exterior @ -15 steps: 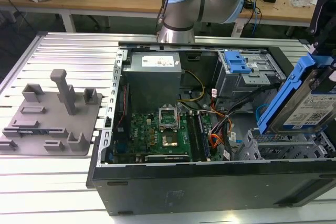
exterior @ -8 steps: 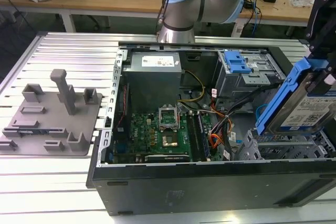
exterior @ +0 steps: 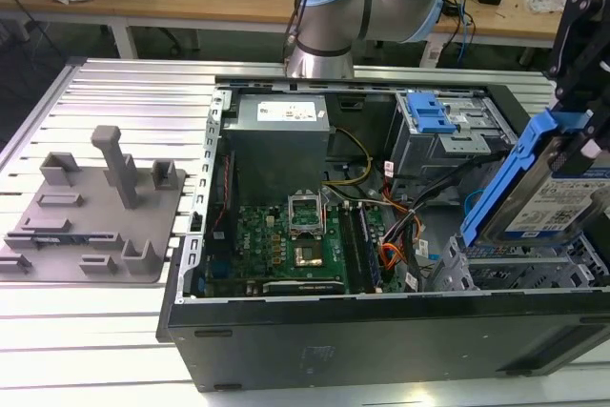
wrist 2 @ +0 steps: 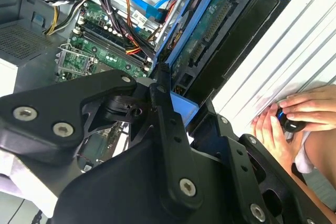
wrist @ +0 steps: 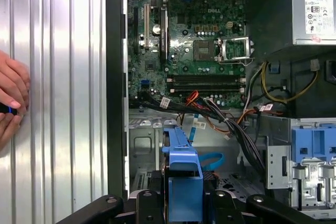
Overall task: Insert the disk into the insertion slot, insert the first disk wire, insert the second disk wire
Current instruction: 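Insert the disk into the insertion slot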
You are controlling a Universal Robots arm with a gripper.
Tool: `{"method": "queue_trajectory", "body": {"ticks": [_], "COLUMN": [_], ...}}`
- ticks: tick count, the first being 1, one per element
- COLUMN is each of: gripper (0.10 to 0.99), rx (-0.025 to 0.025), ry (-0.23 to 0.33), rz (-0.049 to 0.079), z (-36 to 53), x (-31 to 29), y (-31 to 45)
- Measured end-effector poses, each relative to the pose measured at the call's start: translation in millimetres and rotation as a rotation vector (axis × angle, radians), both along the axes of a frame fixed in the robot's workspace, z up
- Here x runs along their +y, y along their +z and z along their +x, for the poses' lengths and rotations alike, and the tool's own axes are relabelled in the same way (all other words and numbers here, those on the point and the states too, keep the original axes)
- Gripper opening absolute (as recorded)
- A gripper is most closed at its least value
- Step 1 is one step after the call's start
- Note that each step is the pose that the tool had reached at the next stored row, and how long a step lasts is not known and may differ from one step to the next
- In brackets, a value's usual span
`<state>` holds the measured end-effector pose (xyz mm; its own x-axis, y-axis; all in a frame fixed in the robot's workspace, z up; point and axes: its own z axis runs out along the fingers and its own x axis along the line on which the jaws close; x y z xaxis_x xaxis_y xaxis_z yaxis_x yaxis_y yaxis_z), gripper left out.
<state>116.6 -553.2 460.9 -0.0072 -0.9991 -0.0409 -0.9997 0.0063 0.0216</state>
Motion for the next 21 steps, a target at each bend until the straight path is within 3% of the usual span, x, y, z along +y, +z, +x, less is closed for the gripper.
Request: {"method": "queue_trajectory", "body": {"ticks": [14,21], "gripper": [0.365,0.365], "rx": [0.0003,0.0005], "ry": [0.0,0.005], "rz": [0.0,0.0], "z": [0.7,0.7], "x": [0.0,-0.1], "y": [-7.1,-15.1]}}
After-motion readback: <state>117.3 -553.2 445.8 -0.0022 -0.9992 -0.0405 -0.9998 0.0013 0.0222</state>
